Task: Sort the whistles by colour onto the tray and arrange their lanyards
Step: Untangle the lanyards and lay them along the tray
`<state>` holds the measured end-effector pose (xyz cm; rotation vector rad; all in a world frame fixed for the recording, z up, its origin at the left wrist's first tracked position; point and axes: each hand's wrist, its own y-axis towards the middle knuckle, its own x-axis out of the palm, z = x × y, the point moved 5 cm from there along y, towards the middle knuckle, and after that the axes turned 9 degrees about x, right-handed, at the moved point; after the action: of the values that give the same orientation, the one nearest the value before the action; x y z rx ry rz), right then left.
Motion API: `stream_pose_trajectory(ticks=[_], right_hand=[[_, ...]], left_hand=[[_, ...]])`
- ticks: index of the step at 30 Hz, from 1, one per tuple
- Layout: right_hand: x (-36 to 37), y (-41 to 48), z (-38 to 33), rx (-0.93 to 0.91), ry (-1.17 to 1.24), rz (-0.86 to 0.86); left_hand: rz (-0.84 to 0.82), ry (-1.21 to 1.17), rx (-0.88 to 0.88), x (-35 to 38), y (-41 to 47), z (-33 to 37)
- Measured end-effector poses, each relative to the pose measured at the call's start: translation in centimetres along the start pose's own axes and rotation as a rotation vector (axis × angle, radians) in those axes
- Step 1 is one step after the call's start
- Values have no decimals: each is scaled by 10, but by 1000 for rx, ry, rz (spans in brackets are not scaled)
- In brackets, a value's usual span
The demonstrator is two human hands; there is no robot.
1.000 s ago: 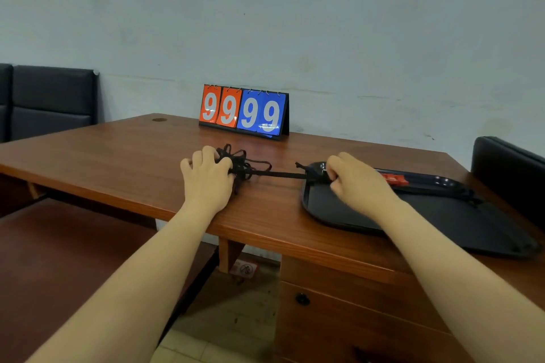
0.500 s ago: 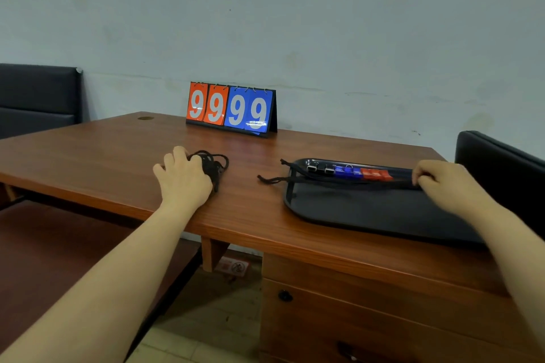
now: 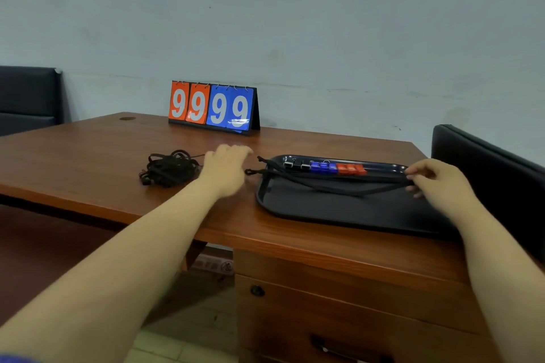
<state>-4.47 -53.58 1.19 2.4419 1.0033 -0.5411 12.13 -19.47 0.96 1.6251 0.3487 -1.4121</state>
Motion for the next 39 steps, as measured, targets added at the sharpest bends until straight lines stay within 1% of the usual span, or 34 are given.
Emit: stream_pose_trajectory(ticks=[1,2,3,6,9,12,15,17,19,23,27,29,32,34,36,39], right_hand=[[0,1,1,2,14,-5],[0,1,2,9,32,-8],[-1,1,4,23,46,-3],[-7,2,11,111,76,88],[-13,4,17,202,140,188],[-14,9,25,281,181,211],[-19,9,24,243,118,267],[-21,6,17,179,42,289],[-19,4,7,116,-55,253],[-8,6,-2,16,-191,76],[-7,5,-6,-87,-302,86],[-3,3,-5,-68,-355,35],[9,3,-2,-42,-504,-87],[15,4,-2,-38,-609,-132],[17,5,2,-5,-698,-170],[20,8,7,37,-753,-207]], left_hand=[[-108,-8,5,14,5,8],[-172,-10,-7,25,8,11],[-181,-22,-41,31,9,11],[-71,-99,-163,32,10,3],[33,-136,-160,28,8,2],[108,-220,-128,26,7,5],[174,-327,-77,24,5,8],[240,-317,-31,20,5,9],[274,-277,5,18,7,11],[182,-235,35,22,15,14],[214,-237,19,22,13,13],[196,-262,28,21,14,14],[87,-237,57,26,17,17],[19,-223,20,31,19,14],[-12,-223,-21,35,20,10],[-26,-216,-18,36,20,11]])
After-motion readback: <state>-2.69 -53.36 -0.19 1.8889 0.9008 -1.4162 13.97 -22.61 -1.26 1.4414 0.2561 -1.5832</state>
